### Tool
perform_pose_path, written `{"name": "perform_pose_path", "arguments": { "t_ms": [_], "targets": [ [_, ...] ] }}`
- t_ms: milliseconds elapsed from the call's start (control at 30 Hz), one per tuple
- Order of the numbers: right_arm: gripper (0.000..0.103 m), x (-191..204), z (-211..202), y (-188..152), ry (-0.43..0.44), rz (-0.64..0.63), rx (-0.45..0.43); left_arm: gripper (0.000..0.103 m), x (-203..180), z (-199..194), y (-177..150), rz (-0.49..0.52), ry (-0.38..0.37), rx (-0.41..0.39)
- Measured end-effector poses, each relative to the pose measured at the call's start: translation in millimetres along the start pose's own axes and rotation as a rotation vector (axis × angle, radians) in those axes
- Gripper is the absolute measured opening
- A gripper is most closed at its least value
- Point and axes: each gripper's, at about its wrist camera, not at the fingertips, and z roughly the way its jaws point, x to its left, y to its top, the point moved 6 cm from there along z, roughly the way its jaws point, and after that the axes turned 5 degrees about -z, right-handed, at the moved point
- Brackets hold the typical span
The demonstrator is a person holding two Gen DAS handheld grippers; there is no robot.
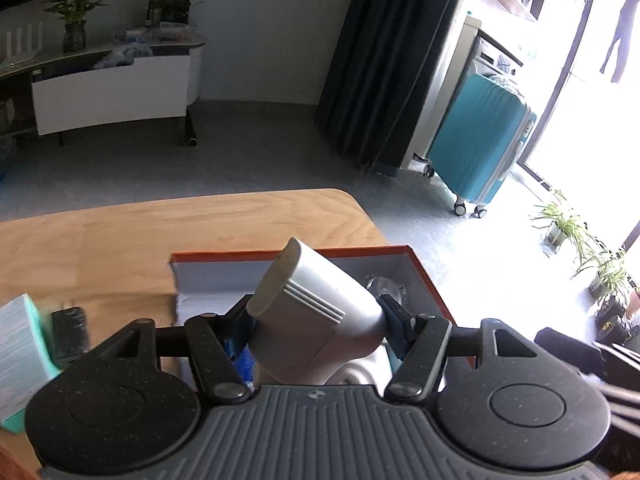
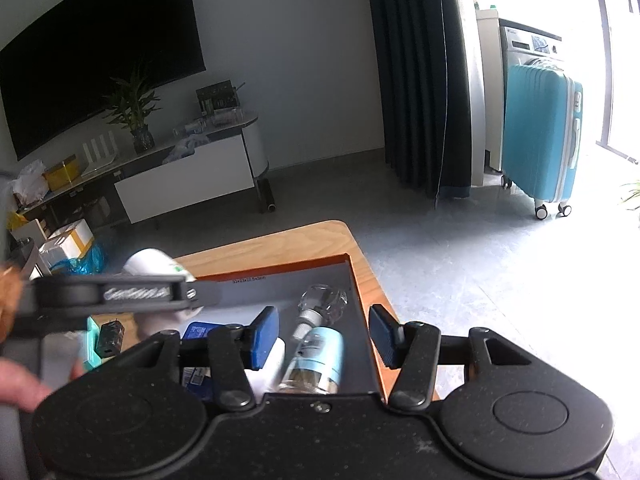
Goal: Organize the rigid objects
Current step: 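Lower and release the white plug and blue-lidded jar into the white box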
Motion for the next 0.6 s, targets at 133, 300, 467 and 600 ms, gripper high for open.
{"name": "perform_pose_path", "arguments": {
  "t_ms": [133, 300, 467, 600],
  "targets": [
    [0.062, 1, -5, -1, 0.007, 0.005, -0.004, 0.066, -10, 15, 4, 0.01, -0.025, 0.026],
    [0.062, 5, -13, 0, 0.013, -0.006, -0.016, 0.086, -10, 13, 7, -0.013, -0.058, 0.028],
    [0.062, 11, -19, 2, 0.02, -0.011, -0.028, 0.088, 2, -9, 4, -0.032, -0.039, 0.017],
    [0.068, 23, -26, 3, 0.032, -0.029, -0.04, 0.091, 11, -28, -1, -0.02, 0.021, 0.008]
  ]
}}
